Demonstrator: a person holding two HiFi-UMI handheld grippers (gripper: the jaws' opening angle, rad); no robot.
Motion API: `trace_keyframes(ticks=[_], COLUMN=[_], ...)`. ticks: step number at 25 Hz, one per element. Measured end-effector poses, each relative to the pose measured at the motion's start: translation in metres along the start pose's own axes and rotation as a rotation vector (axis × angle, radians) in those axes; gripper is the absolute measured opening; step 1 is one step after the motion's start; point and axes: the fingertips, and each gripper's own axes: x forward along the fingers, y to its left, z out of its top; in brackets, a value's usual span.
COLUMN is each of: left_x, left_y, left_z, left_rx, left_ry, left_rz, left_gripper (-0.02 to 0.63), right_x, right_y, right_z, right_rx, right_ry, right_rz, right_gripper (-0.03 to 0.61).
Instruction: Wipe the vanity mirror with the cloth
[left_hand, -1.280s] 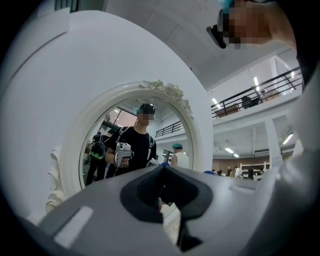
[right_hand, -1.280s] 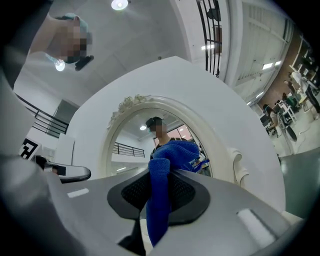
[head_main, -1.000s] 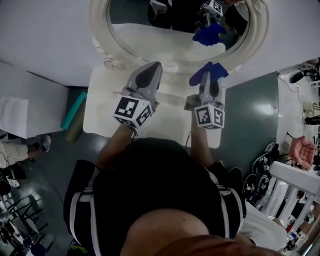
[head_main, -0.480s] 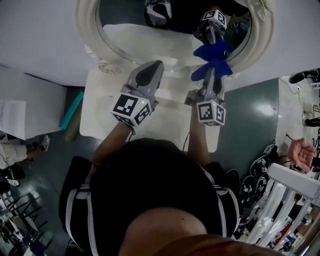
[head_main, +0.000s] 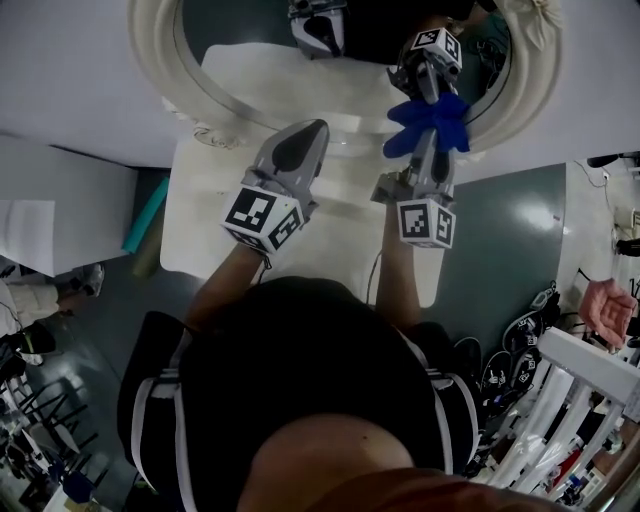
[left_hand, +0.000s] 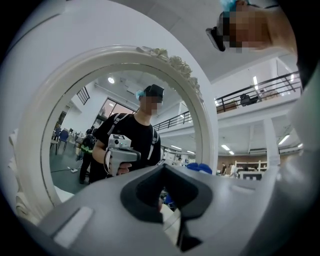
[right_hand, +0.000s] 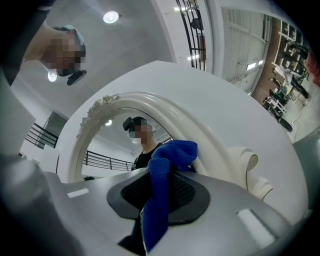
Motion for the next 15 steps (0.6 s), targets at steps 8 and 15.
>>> trace_keyframes(ticks=[8, 15], left_x=[-0.006, -0.013], left_y=[0.002, 0.005], left_z=[-0.003, 0.006], left_rx=[-0.011, -0.001], left_ry=[-0.008, -0.029], left_rz=[0.008, 0.017], left_gripper=[0.011, 0.011], right_x=[0.005, 0.009], right_y=[0.003, 0.01], right_z=[0.007, 0.018], right_rx=[0.01, -0.009], right_ry=[-0.028, -0.048], right_rz=[0.009, 0.018], right_gripper=[0.077, 0.077])
